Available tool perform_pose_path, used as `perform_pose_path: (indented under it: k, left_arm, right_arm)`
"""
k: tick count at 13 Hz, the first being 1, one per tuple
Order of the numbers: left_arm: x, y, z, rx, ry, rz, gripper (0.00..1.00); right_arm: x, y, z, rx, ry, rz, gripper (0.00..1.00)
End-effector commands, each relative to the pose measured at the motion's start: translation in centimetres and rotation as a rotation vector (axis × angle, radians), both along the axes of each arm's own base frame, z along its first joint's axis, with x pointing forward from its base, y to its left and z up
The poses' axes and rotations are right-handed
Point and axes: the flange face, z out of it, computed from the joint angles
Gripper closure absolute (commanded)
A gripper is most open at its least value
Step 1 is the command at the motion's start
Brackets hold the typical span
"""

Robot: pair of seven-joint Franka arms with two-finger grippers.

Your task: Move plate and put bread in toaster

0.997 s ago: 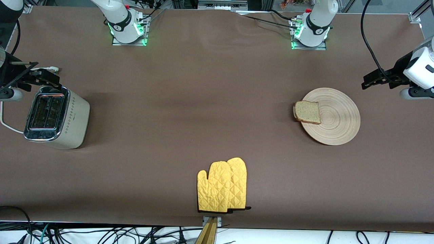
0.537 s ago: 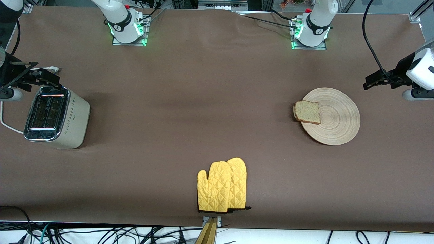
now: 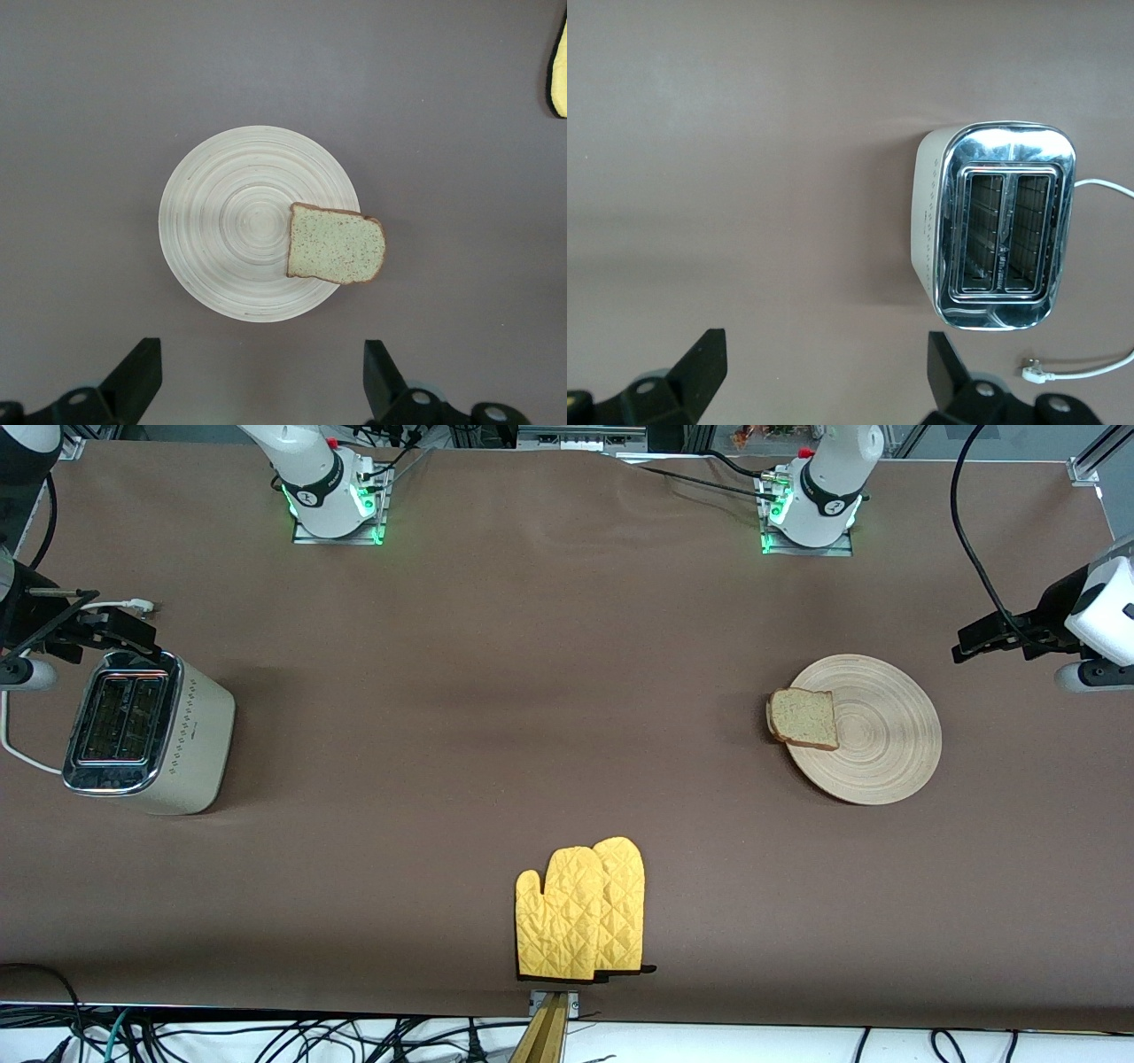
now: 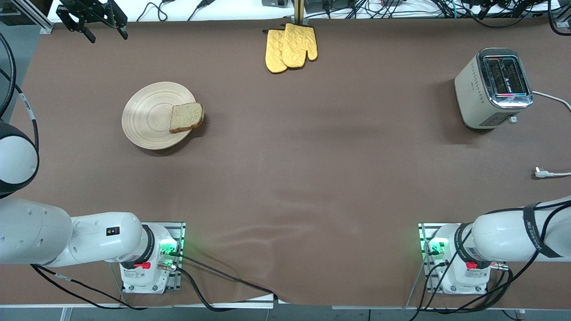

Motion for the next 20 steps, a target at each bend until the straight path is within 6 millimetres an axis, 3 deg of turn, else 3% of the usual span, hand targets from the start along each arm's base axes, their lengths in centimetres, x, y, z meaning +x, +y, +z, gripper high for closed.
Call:
perform_pose_path:
  k: [1, 17, 20]
  left_arm:
    - [0.4, 0.3, 0.5, 0.031, 0.0, 0.003, 0.0]
    - [0.5, 1.0, 0.1, 0.031, 0.007, 0.008, 0.0]
    - [0.8, 2.1, -0.7, 0.024, 0.02, 0.018, 0.0]
  right_arm:
    - [0.3, 0.1, 0.2, 0.016, -0.004, -0.025, 0.0]
    - [0.4, -0.2, 0.2, 0.013, -0.003, -0.019, 0.0]
    - [0.4, -0.2, 0.2, 0.014, -0.003, -0.015, 0.0]
